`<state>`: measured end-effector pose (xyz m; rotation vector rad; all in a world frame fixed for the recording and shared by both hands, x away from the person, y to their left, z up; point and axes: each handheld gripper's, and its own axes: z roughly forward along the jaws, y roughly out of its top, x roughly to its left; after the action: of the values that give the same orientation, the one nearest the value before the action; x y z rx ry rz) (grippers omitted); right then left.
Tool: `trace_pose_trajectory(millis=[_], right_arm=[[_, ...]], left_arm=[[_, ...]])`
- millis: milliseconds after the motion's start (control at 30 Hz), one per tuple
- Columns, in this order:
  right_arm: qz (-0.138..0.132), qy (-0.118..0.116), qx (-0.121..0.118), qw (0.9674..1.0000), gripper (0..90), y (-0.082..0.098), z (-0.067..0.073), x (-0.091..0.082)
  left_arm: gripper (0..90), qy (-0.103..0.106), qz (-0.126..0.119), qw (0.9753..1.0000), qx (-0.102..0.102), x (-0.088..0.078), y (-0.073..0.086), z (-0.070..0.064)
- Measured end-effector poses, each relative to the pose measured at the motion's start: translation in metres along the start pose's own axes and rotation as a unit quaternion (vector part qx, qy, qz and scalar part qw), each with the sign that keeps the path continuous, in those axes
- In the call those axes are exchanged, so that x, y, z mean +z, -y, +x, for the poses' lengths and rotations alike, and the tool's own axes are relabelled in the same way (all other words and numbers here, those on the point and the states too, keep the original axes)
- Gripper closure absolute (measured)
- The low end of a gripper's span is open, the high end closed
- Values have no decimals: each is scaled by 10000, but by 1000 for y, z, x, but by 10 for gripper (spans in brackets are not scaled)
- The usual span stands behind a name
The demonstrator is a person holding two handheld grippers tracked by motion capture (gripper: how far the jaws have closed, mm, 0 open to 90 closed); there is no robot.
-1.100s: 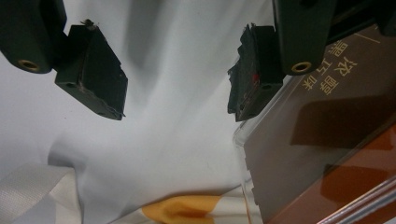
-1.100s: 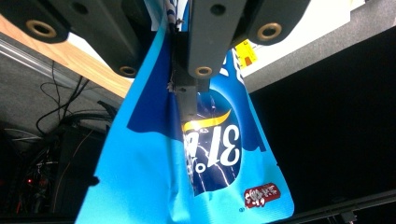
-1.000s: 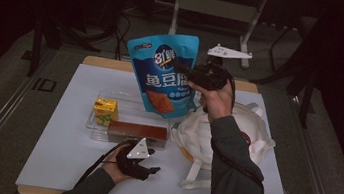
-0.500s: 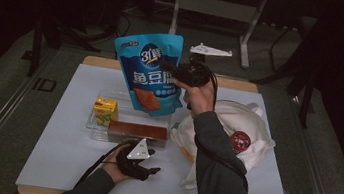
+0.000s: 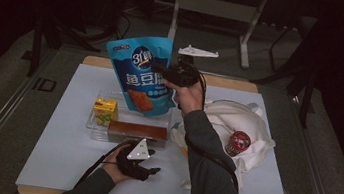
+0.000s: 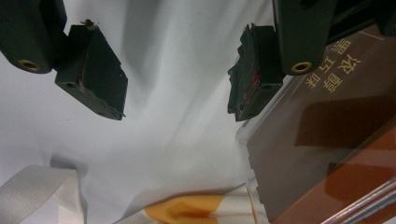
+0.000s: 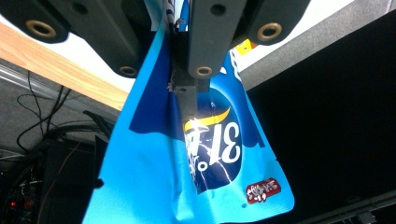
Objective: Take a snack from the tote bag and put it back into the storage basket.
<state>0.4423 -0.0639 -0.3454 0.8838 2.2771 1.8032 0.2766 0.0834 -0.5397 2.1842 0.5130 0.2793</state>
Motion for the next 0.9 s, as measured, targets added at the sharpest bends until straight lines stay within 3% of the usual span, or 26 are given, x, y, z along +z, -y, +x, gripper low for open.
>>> trace_pose_trajectory(millis=[400,900], right_arm=[[82,169,162,9997,887,14,-5,22],[316,272,170,9990,886,40,-9,43]], left_arm=[[357,2,15,10000,29,0,0,0],[357,-8,10,10000,50,0,0,-1]])
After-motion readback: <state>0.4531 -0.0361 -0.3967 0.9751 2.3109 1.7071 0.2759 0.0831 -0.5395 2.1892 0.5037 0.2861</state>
